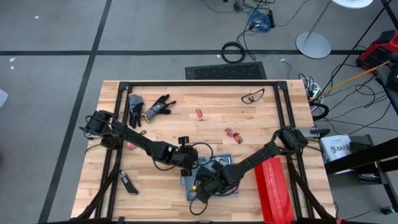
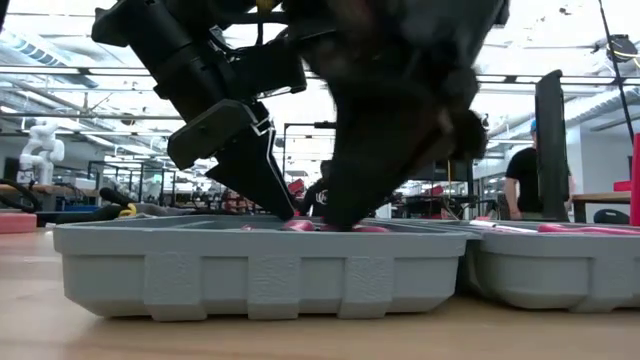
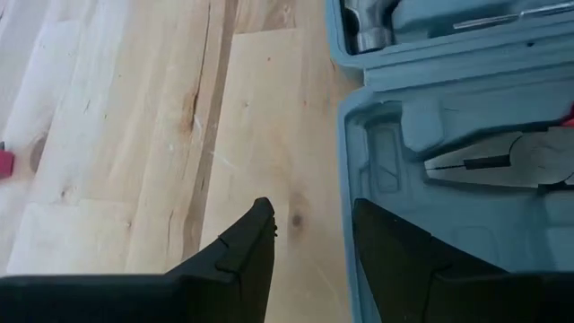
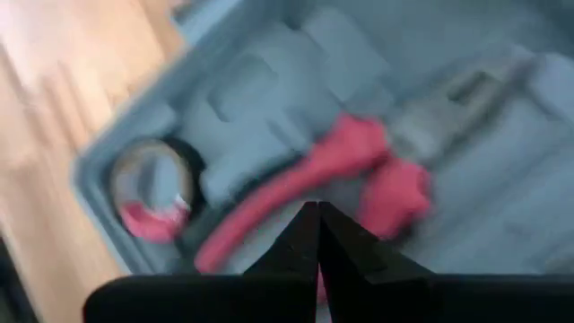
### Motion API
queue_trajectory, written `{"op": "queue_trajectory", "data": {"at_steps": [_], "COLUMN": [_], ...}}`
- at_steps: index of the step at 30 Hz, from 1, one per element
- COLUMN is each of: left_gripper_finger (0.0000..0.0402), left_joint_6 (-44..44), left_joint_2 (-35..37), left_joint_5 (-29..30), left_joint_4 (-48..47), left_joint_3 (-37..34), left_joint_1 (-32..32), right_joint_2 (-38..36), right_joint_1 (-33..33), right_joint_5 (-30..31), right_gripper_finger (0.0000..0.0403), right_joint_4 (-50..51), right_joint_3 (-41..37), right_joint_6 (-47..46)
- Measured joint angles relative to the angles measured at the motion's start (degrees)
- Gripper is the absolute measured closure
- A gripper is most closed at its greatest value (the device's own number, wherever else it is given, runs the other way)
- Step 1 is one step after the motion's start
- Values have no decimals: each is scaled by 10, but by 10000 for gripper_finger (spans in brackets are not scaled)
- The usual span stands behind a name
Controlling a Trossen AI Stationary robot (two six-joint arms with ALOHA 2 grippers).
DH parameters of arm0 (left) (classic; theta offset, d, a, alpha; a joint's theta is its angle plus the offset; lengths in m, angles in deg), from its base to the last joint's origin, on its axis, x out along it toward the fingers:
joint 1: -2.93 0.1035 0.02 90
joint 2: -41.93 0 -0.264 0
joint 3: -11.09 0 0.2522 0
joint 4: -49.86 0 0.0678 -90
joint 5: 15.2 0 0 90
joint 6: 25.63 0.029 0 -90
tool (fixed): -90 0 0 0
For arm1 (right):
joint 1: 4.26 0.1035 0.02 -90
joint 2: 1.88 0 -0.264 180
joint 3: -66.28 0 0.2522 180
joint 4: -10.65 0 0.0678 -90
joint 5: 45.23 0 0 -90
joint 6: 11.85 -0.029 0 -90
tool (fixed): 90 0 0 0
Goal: Prefit tool cases
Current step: Put the red pliers into the gray prefit tools case, then put the red terminal block into the gray prefit tools case
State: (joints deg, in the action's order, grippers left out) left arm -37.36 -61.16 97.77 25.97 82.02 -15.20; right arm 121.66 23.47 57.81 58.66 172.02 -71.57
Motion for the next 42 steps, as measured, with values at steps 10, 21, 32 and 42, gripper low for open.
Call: {"op": "queue_trajectory", "data": {"at_steps": [10,21,32,42], "left_gripper_finger": [244,244,244,244], "left_joint_6": [0,36,97,175], "left_joint_2": [0,54,105,112], "left_joint_5": [3,16,52,93], "left_joint_4": [1,39,37,43], "left_joint_3": [0,0,0,0], "left_joint_1": [1,1,2,41], "right_joint_2": [-81,-30,27,28], "right_joint_1": [60,125,78,-18], "right_joint_5": [-39,-38,-25,69], "right_gripper_finger": [403,403,403,403], "right_joint_4": [109,120,134,171], "right_joint_3": [1,2,5,3], "right_joint_6": [-56,-46,-2,170]}}
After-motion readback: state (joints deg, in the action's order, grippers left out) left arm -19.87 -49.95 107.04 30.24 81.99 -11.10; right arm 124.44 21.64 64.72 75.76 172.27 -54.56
